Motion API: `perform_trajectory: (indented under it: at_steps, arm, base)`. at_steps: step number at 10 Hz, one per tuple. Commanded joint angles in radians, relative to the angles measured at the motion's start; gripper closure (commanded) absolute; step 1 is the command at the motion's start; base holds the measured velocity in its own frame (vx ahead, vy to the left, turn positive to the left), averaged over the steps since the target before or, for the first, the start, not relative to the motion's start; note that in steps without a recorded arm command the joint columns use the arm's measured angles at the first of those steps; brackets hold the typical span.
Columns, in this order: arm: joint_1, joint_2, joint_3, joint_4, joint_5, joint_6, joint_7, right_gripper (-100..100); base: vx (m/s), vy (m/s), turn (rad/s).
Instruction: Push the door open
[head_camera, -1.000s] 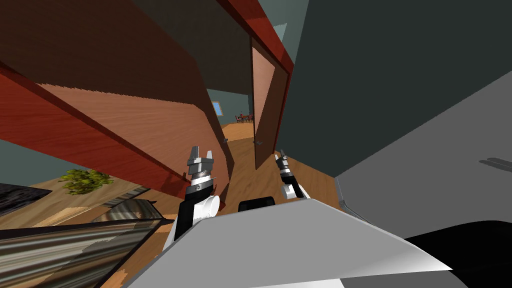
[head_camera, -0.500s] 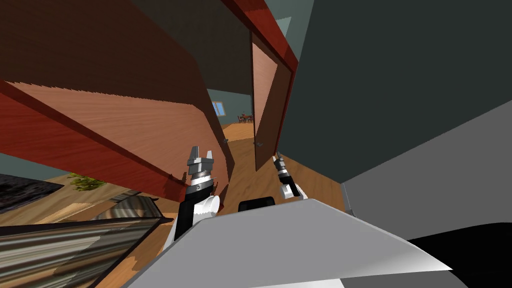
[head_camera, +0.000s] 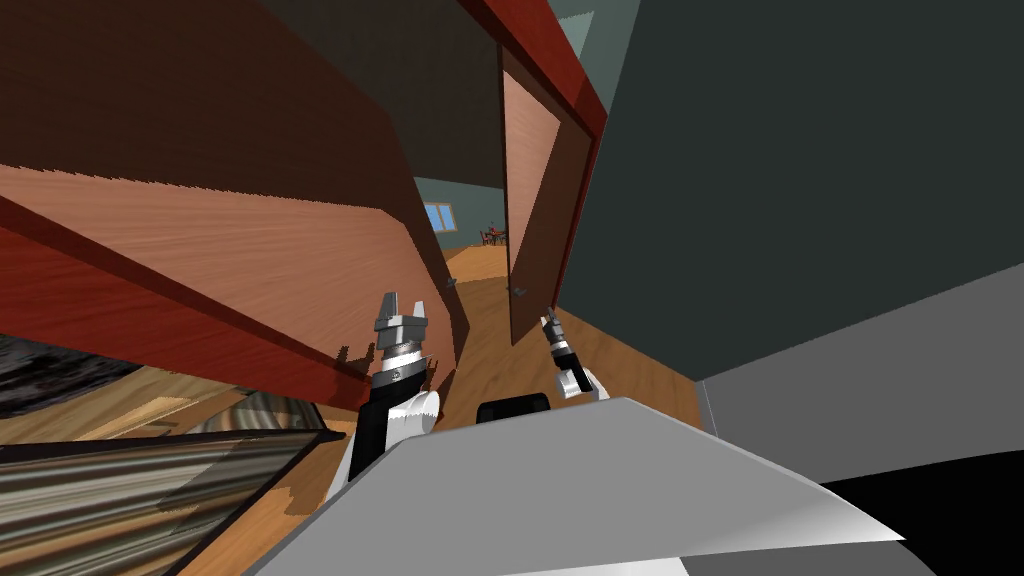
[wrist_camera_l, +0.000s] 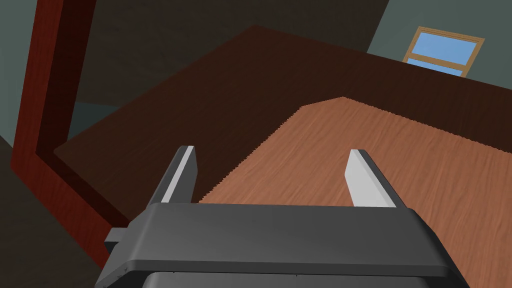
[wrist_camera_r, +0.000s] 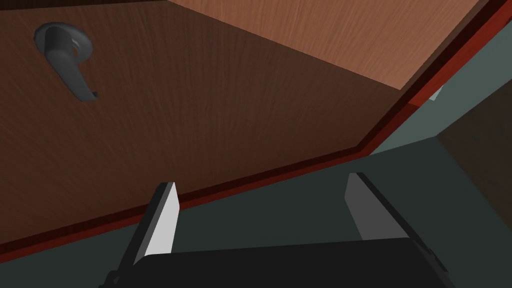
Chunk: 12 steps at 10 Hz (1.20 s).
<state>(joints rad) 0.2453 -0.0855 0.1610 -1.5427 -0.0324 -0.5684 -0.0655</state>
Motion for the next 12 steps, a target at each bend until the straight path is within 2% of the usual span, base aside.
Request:
perform_trajectory:
  at_steps: [1, 12]
  arm:
    - [-0.018, -0.004, 0.006, 0.044, 0.003, -0.012, -0.002, -100]
    - [-0.124, 0.005, 0.054, 0.316, 0.032, -0.077, 0.0, -100]
  base:
    - [0.08, -0.097, 0.08]
    - [0.076, -0.099, 0.084]
